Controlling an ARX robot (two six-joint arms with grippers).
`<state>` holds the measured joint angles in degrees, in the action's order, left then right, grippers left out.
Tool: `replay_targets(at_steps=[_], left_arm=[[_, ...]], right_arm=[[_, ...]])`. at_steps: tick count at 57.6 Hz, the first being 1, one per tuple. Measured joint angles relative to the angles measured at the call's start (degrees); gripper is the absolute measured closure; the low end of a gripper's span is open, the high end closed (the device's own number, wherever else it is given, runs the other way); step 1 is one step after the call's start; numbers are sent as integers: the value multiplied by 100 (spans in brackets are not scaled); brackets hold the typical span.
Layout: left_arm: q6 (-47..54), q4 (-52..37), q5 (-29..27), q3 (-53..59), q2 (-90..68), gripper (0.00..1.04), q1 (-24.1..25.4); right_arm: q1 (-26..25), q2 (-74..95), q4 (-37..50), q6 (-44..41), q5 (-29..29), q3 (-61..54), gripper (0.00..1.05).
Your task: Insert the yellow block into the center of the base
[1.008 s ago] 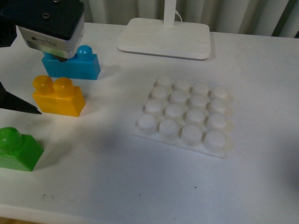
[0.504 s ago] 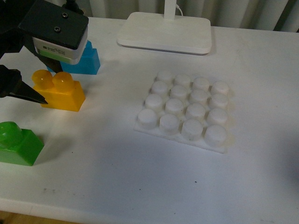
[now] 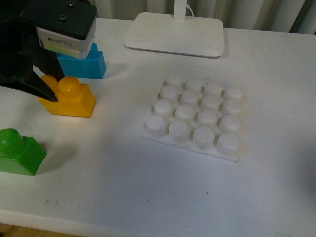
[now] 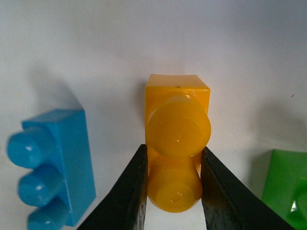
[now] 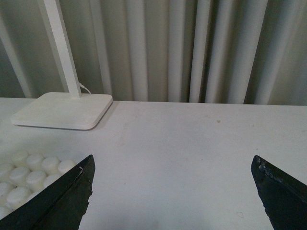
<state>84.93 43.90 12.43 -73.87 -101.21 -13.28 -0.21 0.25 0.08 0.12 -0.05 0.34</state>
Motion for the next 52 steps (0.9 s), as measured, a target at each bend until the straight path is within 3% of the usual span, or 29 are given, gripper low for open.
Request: replay_targets(at_steps=[23,36,52], left_arm=[[-841,302,614,-1266,-258,79,-964],[-1196,472,614,-1996,-1047,79,-1552],[-1165,680,254,-2608,-1567,79,-1838]], right_arm=[[0,0,0,0,0,0,9],[0,0,0,0,0,0,9],[0,0,0,0,0,0,9]])
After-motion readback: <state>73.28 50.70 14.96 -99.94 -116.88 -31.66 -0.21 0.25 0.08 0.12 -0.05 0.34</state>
